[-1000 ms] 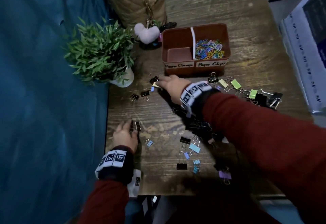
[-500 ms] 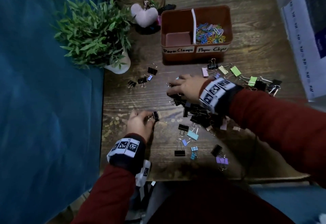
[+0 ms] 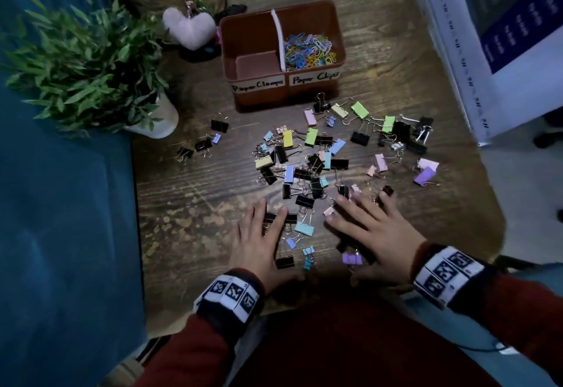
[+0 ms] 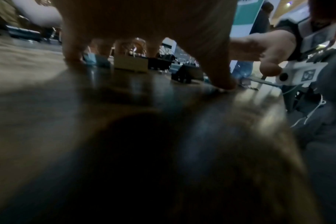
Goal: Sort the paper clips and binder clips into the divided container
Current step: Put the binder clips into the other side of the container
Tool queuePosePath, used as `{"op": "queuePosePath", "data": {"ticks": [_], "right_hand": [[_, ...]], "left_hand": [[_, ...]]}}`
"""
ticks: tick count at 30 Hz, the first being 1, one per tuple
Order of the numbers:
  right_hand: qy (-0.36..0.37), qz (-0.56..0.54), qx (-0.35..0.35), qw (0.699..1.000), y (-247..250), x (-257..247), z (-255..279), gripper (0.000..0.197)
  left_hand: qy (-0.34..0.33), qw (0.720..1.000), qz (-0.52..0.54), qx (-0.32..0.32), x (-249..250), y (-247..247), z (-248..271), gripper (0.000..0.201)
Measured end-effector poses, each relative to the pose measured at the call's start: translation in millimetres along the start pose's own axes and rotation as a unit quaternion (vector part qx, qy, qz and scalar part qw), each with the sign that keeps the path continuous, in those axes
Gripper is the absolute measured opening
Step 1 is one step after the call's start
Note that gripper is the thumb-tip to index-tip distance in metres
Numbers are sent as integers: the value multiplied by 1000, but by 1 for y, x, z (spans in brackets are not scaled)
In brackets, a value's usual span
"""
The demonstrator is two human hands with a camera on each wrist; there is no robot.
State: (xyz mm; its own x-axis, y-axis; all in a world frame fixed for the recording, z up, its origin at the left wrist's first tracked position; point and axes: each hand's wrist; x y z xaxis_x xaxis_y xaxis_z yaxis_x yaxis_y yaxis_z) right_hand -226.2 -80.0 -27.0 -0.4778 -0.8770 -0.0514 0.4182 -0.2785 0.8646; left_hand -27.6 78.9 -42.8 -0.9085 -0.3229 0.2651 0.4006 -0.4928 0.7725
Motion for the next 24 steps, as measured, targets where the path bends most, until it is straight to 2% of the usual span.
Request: {"op": "queuePosePath", "data": {"ticks": [6,9,11,14,17,22,24], "right_hand": [[-86,-97,58,990,17,0,-45,101],[-136,-144,79,977,36,11,-55,95],[-200,-167,95,961,48,20,-55,103],[-300,-231,41,925,49,35,-54,122],[-284,-214,-19,934,44,29,-55,125],[-239,-208,9,949,42,-6,-69,101],[-231,-215,18,949,43,-14,-73,90]], "left_hand": [[-9,997,46,66,-3,19,-28,111],[42,988,84,119,-11,41,-35,112],[107,985,87,108,-17,54,-31,118],[164,976,135,44,-15,63,-21,132],[158,971,177,20,3,58,-22,138],[124,975,176,49,27,55,-47,141],[106,983,140,49,32,58,-54,134]]}}
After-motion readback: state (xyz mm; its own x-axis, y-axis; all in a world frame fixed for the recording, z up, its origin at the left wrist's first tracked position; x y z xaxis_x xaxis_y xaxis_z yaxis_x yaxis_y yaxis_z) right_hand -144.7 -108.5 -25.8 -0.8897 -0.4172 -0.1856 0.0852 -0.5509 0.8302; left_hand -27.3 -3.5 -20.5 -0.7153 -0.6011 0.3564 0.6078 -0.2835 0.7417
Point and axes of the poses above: each hand's wrist, its own z-axis away from the middle knuckle, its own y-axis out of the back of the hand, x = y × z, and after that the axes turned 12 degrees about -y, right-handed
